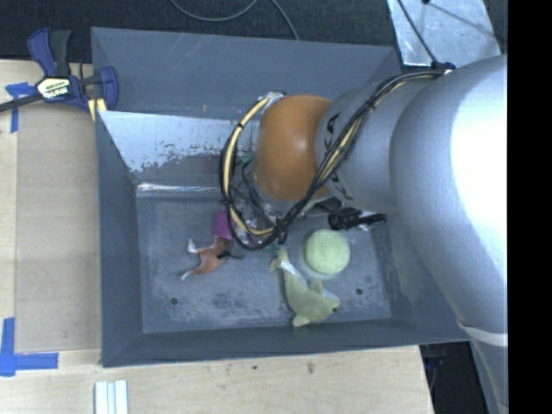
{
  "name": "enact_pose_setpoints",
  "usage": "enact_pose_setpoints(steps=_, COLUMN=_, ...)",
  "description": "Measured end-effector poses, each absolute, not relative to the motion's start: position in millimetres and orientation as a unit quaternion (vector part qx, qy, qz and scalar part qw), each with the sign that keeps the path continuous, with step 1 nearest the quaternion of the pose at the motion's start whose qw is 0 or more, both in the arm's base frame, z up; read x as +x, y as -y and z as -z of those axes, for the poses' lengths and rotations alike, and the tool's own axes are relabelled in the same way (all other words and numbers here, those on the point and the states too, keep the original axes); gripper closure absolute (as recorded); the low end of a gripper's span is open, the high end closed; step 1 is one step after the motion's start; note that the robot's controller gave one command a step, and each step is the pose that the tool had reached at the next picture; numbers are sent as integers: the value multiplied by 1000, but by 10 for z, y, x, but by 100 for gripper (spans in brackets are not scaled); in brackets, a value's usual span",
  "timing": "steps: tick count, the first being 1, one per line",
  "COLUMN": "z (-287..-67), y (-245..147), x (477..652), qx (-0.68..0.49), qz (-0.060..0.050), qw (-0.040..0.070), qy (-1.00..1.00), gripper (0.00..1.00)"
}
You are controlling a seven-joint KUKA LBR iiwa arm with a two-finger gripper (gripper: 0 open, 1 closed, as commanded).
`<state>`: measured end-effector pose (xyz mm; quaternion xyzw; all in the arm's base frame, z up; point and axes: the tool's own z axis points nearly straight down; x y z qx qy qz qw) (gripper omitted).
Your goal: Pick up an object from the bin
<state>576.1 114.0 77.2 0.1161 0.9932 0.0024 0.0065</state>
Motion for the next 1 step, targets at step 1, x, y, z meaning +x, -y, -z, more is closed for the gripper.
enact_pose_setpoints(steps=1, z=-805, y=-1135, x=5744, qx=116, qz=-2, qw=5, qy=-993, gripper=100)
